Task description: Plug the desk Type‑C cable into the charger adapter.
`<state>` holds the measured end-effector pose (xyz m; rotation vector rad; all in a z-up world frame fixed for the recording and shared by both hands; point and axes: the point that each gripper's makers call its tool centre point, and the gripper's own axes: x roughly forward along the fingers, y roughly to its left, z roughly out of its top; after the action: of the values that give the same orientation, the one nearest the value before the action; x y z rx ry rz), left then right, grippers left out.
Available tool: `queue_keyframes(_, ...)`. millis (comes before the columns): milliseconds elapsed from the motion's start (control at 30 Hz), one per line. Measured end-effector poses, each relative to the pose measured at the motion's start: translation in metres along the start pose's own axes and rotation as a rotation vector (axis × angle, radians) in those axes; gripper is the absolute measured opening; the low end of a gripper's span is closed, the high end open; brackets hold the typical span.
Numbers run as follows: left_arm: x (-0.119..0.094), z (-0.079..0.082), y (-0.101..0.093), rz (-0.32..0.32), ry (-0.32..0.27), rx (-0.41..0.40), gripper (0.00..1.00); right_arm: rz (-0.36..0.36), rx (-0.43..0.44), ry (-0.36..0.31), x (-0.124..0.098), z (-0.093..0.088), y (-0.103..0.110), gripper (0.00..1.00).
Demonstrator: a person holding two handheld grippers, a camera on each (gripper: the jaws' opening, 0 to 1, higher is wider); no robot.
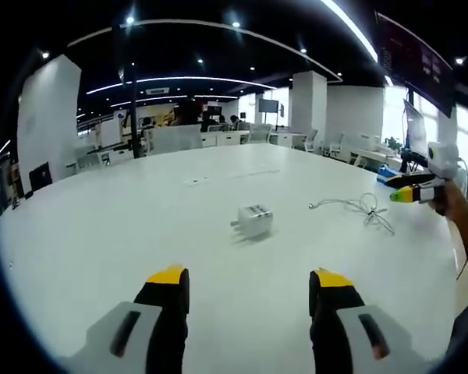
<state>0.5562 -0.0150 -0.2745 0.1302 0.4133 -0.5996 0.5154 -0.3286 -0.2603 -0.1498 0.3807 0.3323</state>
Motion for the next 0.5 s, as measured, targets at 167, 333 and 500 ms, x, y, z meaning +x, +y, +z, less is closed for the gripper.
queue_keyframes(167, 0.003, -0.004, 0.001, -0.005, 0.004, -0.016, 0.62, -0.003, 0.005, 0.003, 0.001, -0.001, -0.003, 0.47)
queue_keyframes(333, 0.008, -0.002, 0.0, -0.021, 0.001, -0.026, 0.62, -0.008, 0.01, 0.005, 0.006, -0.001, -0.006, 0.47)
queue_keyframes(500, 0.013, -0.003, 0.001, -0.022, 0.016, -0.022, 0.63, -0.008, 0.008, 0.018, 0.012, -0.002, -0.008, 0.47)
